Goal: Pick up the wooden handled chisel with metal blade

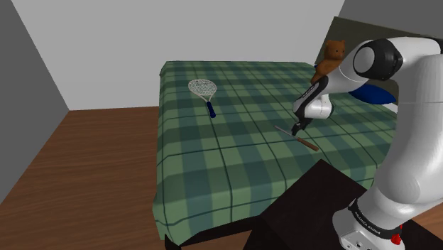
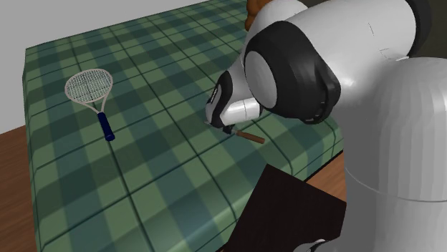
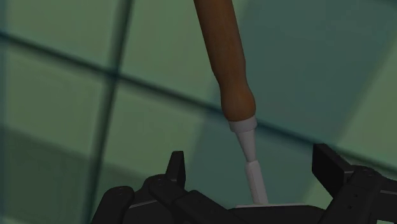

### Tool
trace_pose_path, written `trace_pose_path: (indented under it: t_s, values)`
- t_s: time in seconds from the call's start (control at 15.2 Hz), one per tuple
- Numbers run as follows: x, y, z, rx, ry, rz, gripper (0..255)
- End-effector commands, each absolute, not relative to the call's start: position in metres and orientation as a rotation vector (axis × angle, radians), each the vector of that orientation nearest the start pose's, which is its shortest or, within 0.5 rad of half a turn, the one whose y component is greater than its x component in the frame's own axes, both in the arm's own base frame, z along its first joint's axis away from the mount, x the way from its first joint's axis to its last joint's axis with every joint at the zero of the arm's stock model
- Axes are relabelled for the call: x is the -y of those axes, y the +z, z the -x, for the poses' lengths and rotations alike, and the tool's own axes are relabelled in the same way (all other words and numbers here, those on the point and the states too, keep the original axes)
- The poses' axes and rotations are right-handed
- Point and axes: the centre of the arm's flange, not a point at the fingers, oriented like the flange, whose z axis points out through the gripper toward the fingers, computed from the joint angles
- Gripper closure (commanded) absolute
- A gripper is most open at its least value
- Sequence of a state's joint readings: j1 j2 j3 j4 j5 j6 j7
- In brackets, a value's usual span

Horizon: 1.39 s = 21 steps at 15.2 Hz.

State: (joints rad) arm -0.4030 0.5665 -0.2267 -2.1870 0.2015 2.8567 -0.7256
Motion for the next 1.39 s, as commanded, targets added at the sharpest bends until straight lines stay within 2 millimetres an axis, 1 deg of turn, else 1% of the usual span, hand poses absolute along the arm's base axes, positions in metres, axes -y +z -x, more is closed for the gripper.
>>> trace_pose_path:
  t_s: [0.0,0.26,0.33,0.46,0.53,1.12,1.32]
  values:
    - [0.344,0.13,-0.448,-0.086,-0.111,3.257,0]
    - [0.344,0.109,-0.448,-0.086,-0.111,3.257,0]
    - [0.344,0.101,-0.448,-0.086,-0.111,3.257,0]
    - [0.344,0.101,-0.448,-0.086,-0.111,3.257,0]
    - [0.344,0.101,-0.448,-0.086,-0.111,3.257,255]
    - [0.344,0.101,-0.448,-0.086,-0.111,3.257,255]
    - [0.344,0.117,-0.448,-0.086,-0.111,3.257,255]
